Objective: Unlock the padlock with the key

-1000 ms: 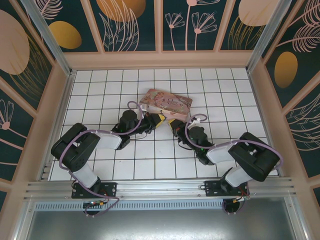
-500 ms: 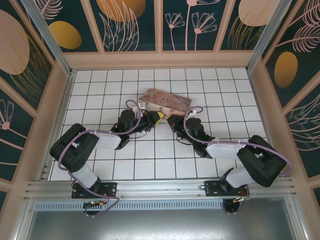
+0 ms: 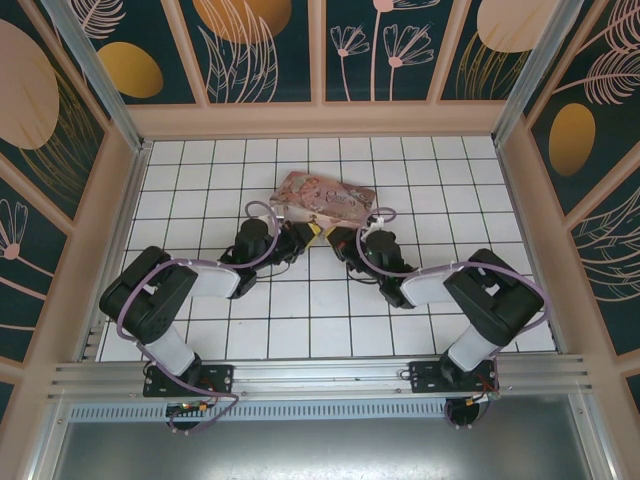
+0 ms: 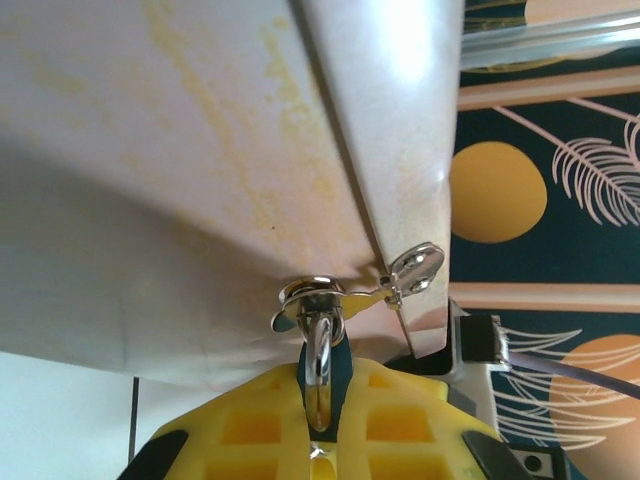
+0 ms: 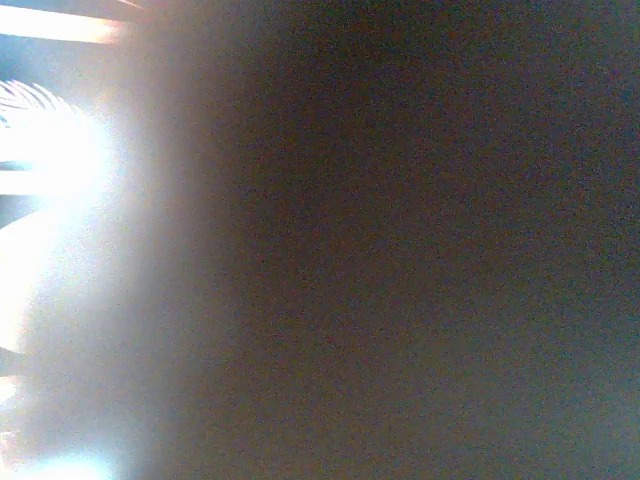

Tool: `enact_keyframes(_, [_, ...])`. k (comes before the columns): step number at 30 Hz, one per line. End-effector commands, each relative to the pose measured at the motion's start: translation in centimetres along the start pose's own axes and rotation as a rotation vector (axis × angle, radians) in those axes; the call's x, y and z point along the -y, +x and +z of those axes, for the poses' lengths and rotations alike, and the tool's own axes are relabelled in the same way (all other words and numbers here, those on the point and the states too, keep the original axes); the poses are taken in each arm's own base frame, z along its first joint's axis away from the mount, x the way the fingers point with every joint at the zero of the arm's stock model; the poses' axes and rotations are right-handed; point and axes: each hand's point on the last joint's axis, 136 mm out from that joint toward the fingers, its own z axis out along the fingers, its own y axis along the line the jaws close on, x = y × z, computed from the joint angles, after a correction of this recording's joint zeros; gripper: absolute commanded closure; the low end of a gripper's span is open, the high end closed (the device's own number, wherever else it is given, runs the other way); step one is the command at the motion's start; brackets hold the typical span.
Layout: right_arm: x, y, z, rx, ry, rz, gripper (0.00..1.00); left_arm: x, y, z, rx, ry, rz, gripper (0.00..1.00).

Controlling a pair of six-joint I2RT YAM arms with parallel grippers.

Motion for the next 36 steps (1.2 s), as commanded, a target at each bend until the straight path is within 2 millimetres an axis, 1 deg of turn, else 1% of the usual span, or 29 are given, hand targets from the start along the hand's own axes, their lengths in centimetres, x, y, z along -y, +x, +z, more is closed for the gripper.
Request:
enact_keyframes(1, [-6.6,1.9,0.2,-0.093,-0.201,-0.095,1.00,1.8,4.3,0.2,-0.181,0.073,0.073,1.00])
enact_keyframes(2, [-6.7,1.6,0.0,-0.093,-0.229,-0.062,1.00,1.7,4.2,0.3,-0.179,0.074,0.069,1.00])
enact_keyframes(5, [-6.0,1.2,-0.2,-0.104,-0.277,0.049,1.00,1.8,4.2,0.2,-0.170,0.094,0.049,1.00])
enact_keyframes(7, [-6.1,1.3,-0.1,-0.116,-0.324,0.105,1.00,1.9,4.2,0.1,-0.164,0.103,0.044,1.00])
enact_keyframes(9, [-6.7,1.7,0.2,-0.134,-0.364,0.131,1.00,2.0,4.0,0.1,-0.159,0.107,0.041,1.00])
enact_keyframes(11, [-6.8,2.3,1.0,-0.149,-0.345,0.114,1.00,2.1,3.9,0.2,-0.157,0.108,0.040,1.00])
enact_keyframes(13, [-6.4,2.7,1.9,-0.152,-0.286,0.073,1.00,2.2,4.0,0.2,-0.161,0.110,0.043,1.00])
enact_keyframes(15, [-6.4,2.8,2.2,-0.148,-0.249,0.024,1.00,1.9,3.9,0.2,-0.158,0.099,0.044,1.00])
enact_keyframes(16, [-6.0,2.8,2.3,-0.141,-0.218,0.001,1.00,1.8,4.0,0.2,-0.156,0.093,0.043,1.00])
enact_keyframes(20, [-4.8,2.1,1.8,-0.104,-0.135,-0.049,1.00,1.1,3.6,0.3,-0.135,0.073,0.030,1.00])
enact_keyframes(23, [-4.6,1.6,1.1,-0.083,-0.122,-0.066,0.99,0.6,3.2,0.4,-0.113,0.052,0.018,1.00])
enact_keyframes(25, [-4.5,1.4,0.7,-0.076,-0.119,-0.074,0.85,0.2,3.1,0.5,-0.102,0.035,0.012,1.00])
enact_keyframes(27, [-4.5,1.2,0.5,-0.070,-0.113,-0.082,0.73,-0.2,2.9,0.6,-0.094,0.020,0.009,1.00])
enact_keyframes(32, [-4.9,1.1,-0.2,-0.063,-0.113,-0.106,0.53,-0.8,2.8,0.7,-0.083,-0.001,0.011,1.00])
enact_keyframes(36, [-4.1,1.2,-1.2,-0.064,-0.078,-0.120,0.38,-0.7,2.5,0.7,-0.074,-0.002,0.021,1.00])
